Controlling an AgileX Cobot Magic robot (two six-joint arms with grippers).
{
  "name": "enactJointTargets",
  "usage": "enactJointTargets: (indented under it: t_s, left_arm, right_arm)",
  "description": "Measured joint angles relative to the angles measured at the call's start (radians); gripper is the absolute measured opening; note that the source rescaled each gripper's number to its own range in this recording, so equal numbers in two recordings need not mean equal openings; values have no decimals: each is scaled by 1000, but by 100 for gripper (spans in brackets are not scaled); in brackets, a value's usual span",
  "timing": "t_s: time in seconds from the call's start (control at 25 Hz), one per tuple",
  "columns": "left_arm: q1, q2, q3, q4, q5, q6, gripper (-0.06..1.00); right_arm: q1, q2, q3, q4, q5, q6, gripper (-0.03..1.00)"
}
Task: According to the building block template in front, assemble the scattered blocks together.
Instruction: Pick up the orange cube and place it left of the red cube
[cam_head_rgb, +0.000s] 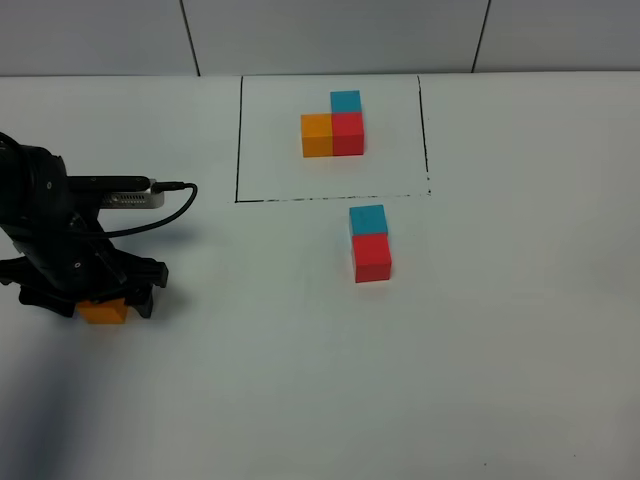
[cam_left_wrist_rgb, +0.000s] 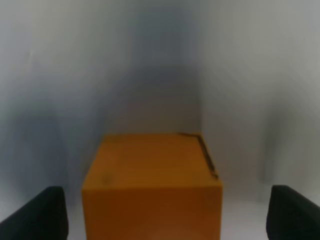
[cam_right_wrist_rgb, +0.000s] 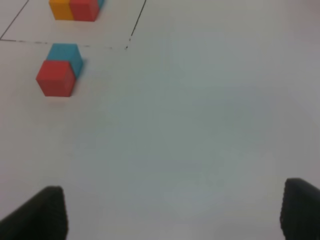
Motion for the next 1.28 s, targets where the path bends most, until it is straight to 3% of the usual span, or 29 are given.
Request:
enactJointTargets:
  t_s: [0.12, 0.24, 0.36, 0.44, 0.56, 0.68, 0.76, 1.0, 1.28]
  left_arm:
    - [-2, 0, 0, 0, -9, -12, 72]
    - [-3, 0, 0, 0, -10, -19, 52]
    - [-3, 0, 0, 0, -11, -19, 25]
    - [-3, 0, 0, 0, -8, -19, 0]
    - [-3, -8, -20, 0, 31, 5, 1]
    - [-13, -41, -78, 1, 91, 109, 1]
    - [-39, -53, -141, 1, 130, 235, 1]
    - [-190, -4, -303, -14, 209, 784, 1]
    - [-316, 158, -486, -30, 261, 1094, 1]
  right_arm:
    - [0, 0, 0, 0, 0, 0, 73]
    - [0, 0, 0, 0, 0, 0, 73]
    - [0, 0, 0, 0, 0, 0, 73]
    - [0, 0, 0, 0, 0, 0, 73]
    - [0, 0, 0, 0, 0, 0, 73]
    - [0, 0, 0, 0, 0, 0, 73]
    - [0, 0, 0, 0, 0, 0, 73]
    - [0, 0, 0, 0, -1, 0, 73]
    - [0, 0, 0, 0, -1, 0, 73]
